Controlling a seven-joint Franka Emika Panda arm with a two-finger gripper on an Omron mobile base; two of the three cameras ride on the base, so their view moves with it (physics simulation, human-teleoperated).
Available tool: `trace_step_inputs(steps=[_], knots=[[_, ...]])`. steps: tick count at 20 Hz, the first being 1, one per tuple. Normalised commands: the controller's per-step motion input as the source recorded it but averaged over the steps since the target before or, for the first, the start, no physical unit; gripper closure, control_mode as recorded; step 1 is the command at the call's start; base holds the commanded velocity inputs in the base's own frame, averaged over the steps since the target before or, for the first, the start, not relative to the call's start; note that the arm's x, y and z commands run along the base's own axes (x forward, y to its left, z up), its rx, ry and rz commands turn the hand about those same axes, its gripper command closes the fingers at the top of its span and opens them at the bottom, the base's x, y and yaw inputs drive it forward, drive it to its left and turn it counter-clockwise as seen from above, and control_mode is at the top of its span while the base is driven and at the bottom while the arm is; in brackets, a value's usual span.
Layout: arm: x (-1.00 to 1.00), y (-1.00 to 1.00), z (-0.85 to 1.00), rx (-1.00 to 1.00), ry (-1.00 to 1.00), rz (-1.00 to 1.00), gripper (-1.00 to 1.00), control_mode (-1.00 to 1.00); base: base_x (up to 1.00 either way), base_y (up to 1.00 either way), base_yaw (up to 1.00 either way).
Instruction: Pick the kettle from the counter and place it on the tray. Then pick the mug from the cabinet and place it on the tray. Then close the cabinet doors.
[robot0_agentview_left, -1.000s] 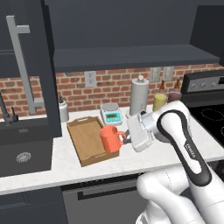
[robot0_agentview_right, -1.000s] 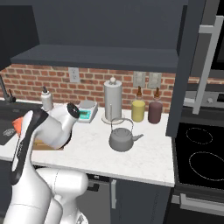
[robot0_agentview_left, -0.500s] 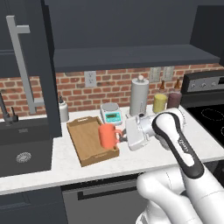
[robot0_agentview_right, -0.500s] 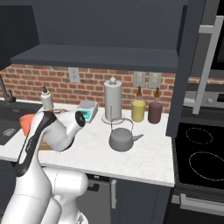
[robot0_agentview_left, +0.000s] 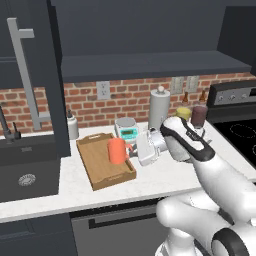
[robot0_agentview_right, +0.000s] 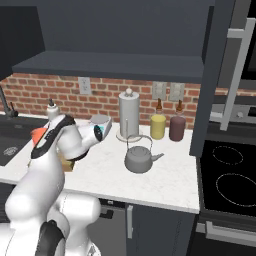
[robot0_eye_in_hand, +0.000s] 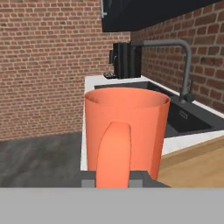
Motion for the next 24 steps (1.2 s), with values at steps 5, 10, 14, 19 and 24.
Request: trace_step_inputs(steps=[5,10,14,19,24], knots=[[0.60,0.00,-0.25,0.00,0.00,0.17,1.00,-1.00,0.00,0.00,0.00],[0.50,0.00,-0.24,0.00,-0.01,0.15,1.00,-1.00,0.00,0.00,0.00],[0.35,0.03,-0.18,0.00,-0.06,0.06,1.00,-1.00,0.00,0.00,0.00],[0.14,0.22,-0.12,0.00,-0.08,0.00,1.00,-1.00,0.00,0.00,0.00],[0.01,0.32,-0.18,-0.01,-0.09,-0.03,1.00,-1.00,0.00,0.00,0.00]])
